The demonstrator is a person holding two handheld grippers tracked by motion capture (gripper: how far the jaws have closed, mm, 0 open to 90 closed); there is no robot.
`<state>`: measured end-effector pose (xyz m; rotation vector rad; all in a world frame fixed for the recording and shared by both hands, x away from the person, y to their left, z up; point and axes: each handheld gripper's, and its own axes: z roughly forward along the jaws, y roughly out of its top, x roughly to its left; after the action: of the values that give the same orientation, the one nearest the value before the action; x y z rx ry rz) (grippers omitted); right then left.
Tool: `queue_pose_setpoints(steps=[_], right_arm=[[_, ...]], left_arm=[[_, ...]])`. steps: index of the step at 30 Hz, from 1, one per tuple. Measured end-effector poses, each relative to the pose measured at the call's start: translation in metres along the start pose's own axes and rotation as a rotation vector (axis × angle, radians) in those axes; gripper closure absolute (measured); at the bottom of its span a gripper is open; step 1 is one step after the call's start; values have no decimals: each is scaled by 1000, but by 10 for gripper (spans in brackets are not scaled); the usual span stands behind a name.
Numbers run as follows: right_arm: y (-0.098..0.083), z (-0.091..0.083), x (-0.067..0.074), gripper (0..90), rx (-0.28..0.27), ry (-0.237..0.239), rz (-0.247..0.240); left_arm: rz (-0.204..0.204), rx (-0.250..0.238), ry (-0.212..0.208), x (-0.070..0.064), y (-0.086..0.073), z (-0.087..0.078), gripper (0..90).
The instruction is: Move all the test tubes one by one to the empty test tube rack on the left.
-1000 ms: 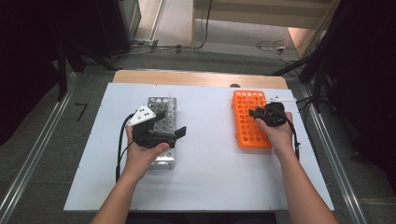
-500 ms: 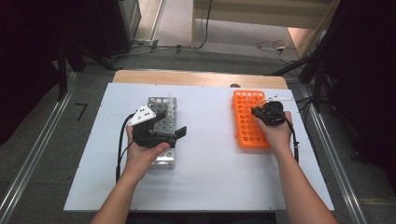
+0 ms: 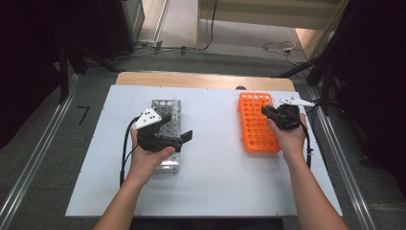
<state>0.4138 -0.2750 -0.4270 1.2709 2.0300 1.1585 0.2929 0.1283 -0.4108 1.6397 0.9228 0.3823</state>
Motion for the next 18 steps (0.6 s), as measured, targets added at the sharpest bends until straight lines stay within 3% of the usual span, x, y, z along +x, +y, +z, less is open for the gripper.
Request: queue_pose_setpoints(steps=[7, 18], right_arm=[[4, -17, 13, 744, -19, 65, -30], [0, -32, 47, 744, -13, 164, -84]], left_arm=[[9, -1, -13, -3, 1, 0, 0], [19, -6, -25, -9, 4, 0, 0]])
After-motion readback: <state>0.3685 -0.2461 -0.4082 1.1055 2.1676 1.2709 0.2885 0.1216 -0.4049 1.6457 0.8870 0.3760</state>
